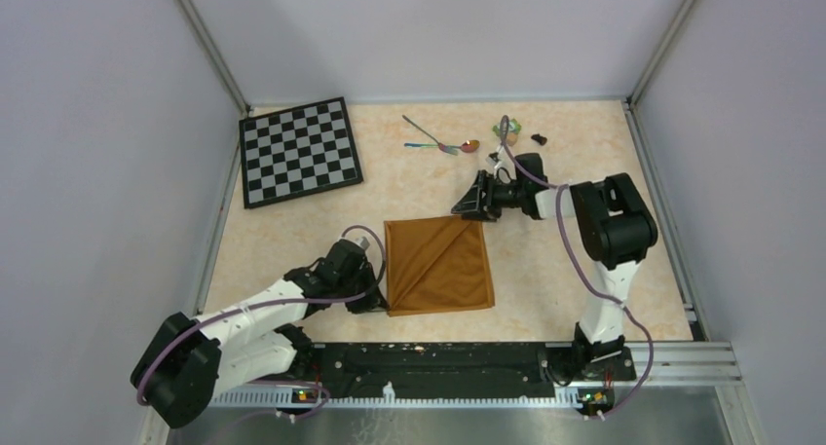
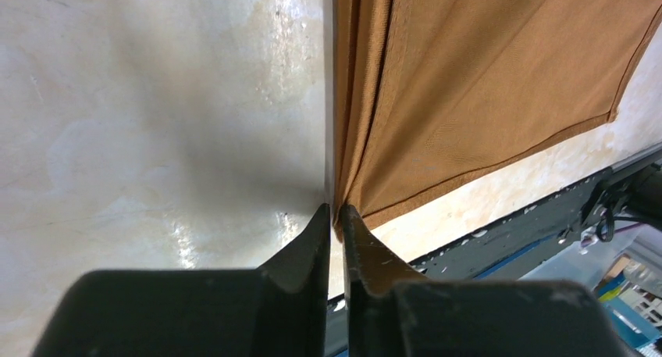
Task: Fold the napkin into a case and place the utensils inside
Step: Smooth out the upper triangle-folded napkin at the center of the board, then move the upper triangle-folded napkin to the center of the board.
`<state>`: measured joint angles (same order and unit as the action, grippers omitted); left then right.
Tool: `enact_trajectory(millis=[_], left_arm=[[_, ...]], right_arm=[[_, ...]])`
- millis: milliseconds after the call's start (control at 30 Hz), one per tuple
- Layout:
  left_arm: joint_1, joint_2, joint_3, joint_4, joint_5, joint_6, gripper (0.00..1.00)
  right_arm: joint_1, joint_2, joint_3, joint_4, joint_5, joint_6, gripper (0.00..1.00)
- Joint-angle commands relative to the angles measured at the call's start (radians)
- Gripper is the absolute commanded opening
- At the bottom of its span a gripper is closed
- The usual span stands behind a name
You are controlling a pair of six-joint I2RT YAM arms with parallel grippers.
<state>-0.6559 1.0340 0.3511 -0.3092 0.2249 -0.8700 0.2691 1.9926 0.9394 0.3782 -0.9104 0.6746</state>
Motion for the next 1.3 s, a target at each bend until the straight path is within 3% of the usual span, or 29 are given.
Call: enact_trajectory(millis=[0, 133, 300, 367, 500, 667, 800, 967, 1067, 1267], left_arm=[[-0.002, -0.052, 0.027, -0.087, 0.020, 0.001, 0.20], [-0.002, -0.101, 0.097, -0.159, 0.024, 0.004, 0.41], [0.008, -0.092, 0.233, -0.160, -0.046, 0.081, 0.70], [0.039, -0.001, 0.326, -0.171, -0.095, 0.153, 0.73], [0.094, 0.253, 0.518, -0.176, -0.182, 0.257, 0.63], [0.117, 0.482, 0.684, -0.168, -0.313, 0.343, 0.54], [0.122, 0.600, 0.770, -0.204, -0.361, 0.378, 0.48], [0.128, 0.676, 0.785, -0.171, -0.352, 0.388, 0.48], [0.131, 0.699, 0.786, -0.164, -0.364, 0.385, 0.42], [0.136, 0.729, 0.755, -0.130, -0.356, 0.365, 0.28]], right_arm=[[0.035, -0.167, 0.068, -0.343, 0.218, -0.199, 0.60], [0.155, -0.374, 0.021, -0.621, 0.450, -0.295, 0.60], [0.243, -0.525, -0.174, -0.602, 0.431, -0.213, 0.57], [0.246, -0.546, -0.240, -0.540, 0.394, -0.177, 0.50], [0.246, -0.546, -0.304, -0.485, 0.362, -0.144, 0.27], [0.247, -0.548, -0.350, -0.459, 0.357, -0.137, 0.14], [0.247, -0.551, -0.369, -0.455, 0.370, -0.144, 0.09], [0.246, -0.534, -0.379, -0.439, 0.391, -0.143, 0.07], [0.245, -0.520, -0.382, -0.439, 0.414, -0.144, 0.01], [0.235, -0.498, -0.384, -0.443, 0.469, -0.141, 0.00]])
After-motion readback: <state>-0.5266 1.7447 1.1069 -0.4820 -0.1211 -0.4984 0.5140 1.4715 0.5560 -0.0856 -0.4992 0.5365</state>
